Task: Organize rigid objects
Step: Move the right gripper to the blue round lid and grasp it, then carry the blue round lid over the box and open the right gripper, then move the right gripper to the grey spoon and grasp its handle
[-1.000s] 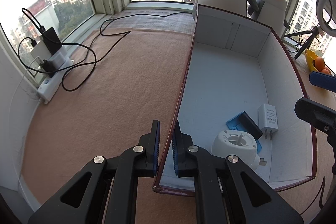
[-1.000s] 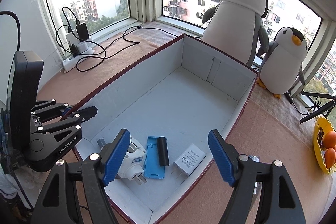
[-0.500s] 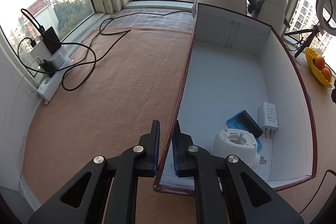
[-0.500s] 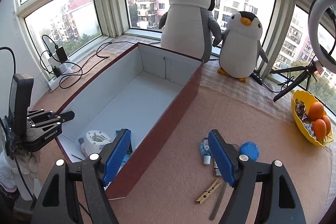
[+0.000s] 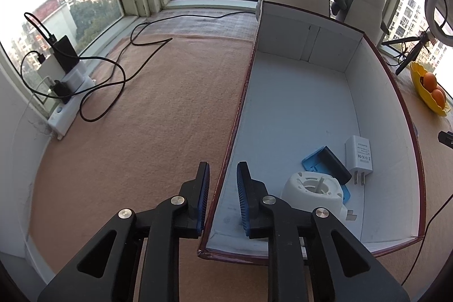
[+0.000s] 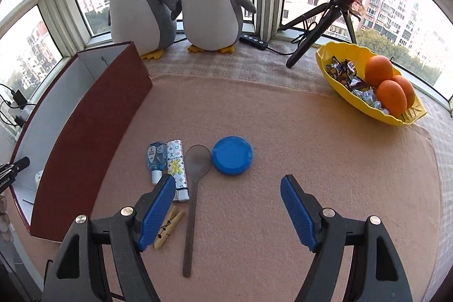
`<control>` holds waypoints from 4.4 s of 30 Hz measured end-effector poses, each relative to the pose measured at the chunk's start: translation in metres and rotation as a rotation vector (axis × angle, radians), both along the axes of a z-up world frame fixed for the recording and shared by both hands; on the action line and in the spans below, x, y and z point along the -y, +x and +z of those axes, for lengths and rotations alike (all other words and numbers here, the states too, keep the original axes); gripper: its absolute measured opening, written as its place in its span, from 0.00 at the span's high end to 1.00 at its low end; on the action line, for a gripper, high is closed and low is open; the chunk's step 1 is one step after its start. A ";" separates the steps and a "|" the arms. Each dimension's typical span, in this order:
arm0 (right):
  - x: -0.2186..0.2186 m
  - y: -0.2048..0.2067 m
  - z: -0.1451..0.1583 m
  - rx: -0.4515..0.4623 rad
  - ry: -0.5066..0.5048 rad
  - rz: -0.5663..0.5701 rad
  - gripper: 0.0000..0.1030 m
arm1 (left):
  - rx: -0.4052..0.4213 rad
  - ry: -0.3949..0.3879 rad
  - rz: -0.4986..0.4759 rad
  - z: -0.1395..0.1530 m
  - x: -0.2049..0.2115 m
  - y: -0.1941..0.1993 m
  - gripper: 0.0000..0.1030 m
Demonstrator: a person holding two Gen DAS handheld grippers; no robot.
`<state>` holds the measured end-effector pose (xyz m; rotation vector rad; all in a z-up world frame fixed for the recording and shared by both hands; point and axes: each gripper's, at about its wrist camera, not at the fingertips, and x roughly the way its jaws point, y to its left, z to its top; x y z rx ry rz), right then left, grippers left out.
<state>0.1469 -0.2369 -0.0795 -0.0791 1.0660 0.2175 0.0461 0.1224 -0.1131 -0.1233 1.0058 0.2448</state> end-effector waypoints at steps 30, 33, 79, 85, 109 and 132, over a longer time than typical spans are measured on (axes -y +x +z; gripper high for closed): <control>-0.009 0.072 -0.072 -0.159 -0.143 0.087 0.52 | -0.015 0.008 0.021 0.000 0.000 -0.001 0.82; -0.009 0.069 -0.072 -0.159 -0.136 0.090 0.55 | -0.015 0.007 0.023 0.000 0.001 0.000 0.82; -0.183 -0.054 0.069 0.144 -0.007 0.422 0.55 | 0.045 0.001 0.018 0.005 -0.003 0.000 0.91; -0.209 -0.051 0.061 0.119 -0.007 0.459 0.55 | 0.045 0.004 0.017 0.005 -0.003 0.000 0.91; -0.248 -0.044 0.028 0.051 -0.023 0.521 0.54 | 0.044 0.003 0.017 0.004 -0.003 0.000 0.91; -0.241 -0.045 0.036 0.085 -0.011 0.510 0.33 | 0.043 0.007 0.016 0.004 -0.003 0.000 0.91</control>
